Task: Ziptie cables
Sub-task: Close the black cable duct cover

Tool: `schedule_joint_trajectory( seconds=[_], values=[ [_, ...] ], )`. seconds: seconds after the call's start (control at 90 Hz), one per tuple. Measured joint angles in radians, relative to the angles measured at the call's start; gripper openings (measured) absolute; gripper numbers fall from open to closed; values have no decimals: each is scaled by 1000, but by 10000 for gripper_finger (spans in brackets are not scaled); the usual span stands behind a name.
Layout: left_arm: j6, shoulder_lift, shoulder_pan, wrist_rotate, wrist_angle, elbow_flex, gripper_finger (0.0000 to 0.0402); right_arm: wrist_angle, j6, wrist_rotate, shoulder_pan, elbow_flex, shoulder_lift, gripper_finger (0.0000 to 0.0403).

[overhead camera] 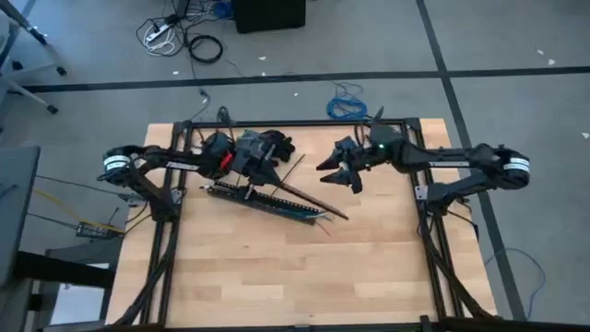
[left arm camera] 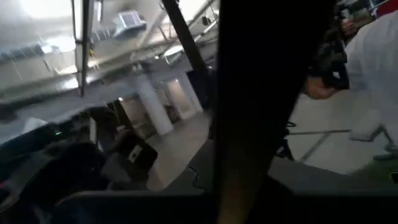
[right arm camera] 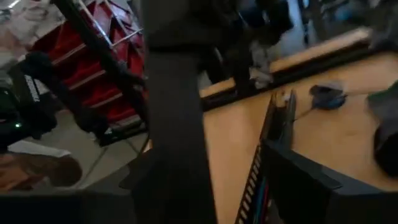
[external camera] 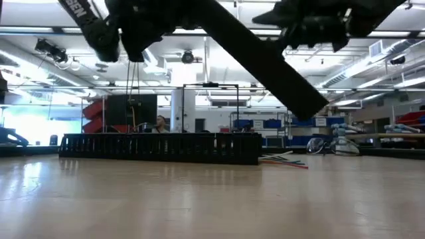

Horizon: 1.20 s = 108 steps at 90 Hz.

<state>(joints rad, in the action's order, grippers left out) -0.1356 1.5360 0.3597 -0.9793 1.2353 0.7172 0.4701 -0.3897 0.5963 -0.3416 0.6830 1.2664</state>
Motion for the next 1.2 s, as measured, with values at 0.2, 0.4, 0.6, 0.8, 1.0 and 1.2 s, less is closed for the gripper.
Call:
schedule_joint_trajectory(
  seconds=[0.2, 0.4, 0.6, 0.8, 1.0, 1.2],
  values=[
    [-75, 0, 4, -7, -76, 21, 0, 161, -22, 43, -3, 5, 127, 282],
    [-74, 8, 23, -3, -90, 21, 0, 173, -33, 193, 15, 118, 259, 315],
    [-65, 8, 27, -22, -108, 22, 0, 160, 9, 274, 36, 237, 359, 337],
    [-64, 8, 27, -36, -105, 22, 0, 159, 72, 295, 40, 279, 387, 343],
    [-63, 8, 27, -38, -105, 22, 0, 185, 96, 289, 41, 285, 386, 340],
    [-63, 8, 27, -23, -105, 22, 0, 172, 95, 287, 55, 285, 386, 337]
  ],
)
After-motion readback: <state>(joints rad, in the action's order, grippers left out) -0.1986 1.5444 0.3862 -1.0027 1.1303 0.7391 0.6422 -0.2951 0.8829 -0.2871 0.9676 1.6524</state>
